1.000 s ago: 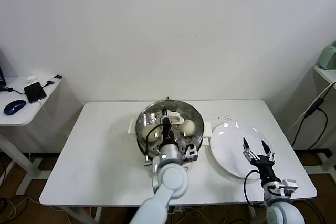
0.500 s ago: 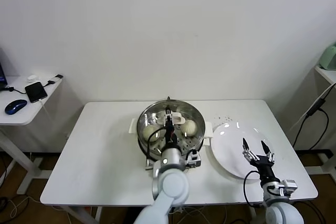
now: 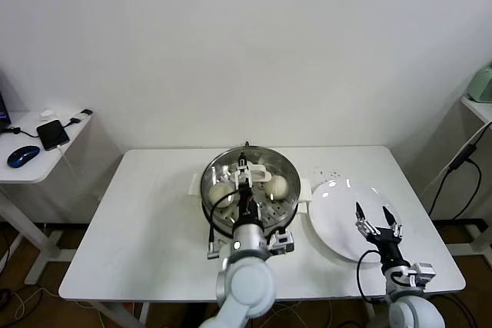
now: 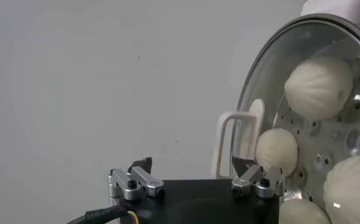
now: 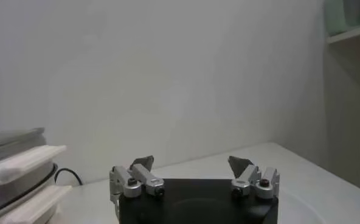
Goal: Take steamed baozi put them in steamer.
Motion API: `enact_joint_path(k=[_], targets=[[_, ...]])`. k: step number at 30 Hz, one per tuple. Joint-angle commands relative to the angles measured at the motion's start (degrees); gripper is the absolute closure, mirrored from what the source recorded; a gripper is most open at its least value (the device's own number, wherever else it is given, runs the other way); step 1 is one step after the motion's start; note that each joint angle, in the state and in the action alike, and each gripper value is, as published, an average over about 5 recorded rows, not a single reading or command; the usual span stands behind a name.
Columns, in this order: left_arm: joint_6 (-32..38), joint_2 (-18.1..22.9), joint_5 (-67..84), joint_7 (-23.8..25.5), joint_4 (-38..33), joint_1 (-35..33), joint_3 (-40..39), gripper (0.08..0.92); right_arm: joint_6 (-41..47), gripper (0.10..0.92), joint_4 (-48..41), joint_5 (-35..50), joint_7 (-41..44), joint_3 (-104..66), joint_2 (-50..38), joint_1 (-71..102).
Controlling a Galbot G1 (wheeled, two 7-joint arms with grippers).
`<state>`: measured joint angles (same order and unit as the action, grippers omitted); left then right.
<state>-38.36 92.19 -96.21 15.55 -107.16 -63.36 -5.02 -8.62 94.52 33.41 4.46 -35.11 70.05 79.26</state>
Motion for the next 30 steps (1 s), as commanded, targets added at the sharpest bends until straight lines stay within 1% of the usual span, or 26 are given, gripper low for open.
enact_joint_path(k=[1,7,10,12,16,19,22,24,26,30], targets=[[0.3,1.78,-0.48,0.6,-4.78,-2.83,0.7,0.177,-0.04,0.203,-0.14,-0.04,0.0,0.18,0.1,-0.2],[0.87,1.68,-1.03,-0.22,-6.55,-5.44,3.71,0.177,0.05,0.203,-0.21,0.01,0.15,0.36,0.15,-0.21],[2.36,0.59,1.75,-2.0,-7.27,-6.05,7.56,0.177,0.29,0.203,0.07,0.02,0.44,0.42,0.3,0.07],[4.52,-0.29,6.72,-4.2,-7.77,-6.13,10.84,0.177,0.27,0.203,0.04,-0.12,0.89,0.47,0.46,0.25],[10.43,-2.46,24.46,-9.61,-10.02,-6.42,19.4,0.177,-0.48,0.203,-0.27,-0.91,2.13,0.41,1.29,0.5],[16.59,-4.31,39.76,-13.46,-11.82,-7.75,26.55,0.177,-0.94,0.203,0.51,-1.0,3.62,-0.03,1.89,1.08],[23.87,-4.28,53.67,-16.4,-12.25,-10.18,33.78,0.177,-1.78,0.203,1.26,-1.6,6.2,-0.61,1.95,1.9],[28.74,-3.3,62.73,-16.49,-12.0,-12.5,38.93,0.177,-1.48,0.203,2.42,-2.67,6.97,-0.83,1.73,3.11],[31.55,-2.87,71.93,-15.51,-11.65,-14.98,42.62,0.177,-0.35,0.203,4.06,-3.76,7.2,-1.13,1.97,4.5],[36.32,-3.38,89.58,-11.4,-9.41,-19.75,47.13,0.177,2.44,0.203,5.75,-6.26,8.47,-2.37,3.64,6.41]])
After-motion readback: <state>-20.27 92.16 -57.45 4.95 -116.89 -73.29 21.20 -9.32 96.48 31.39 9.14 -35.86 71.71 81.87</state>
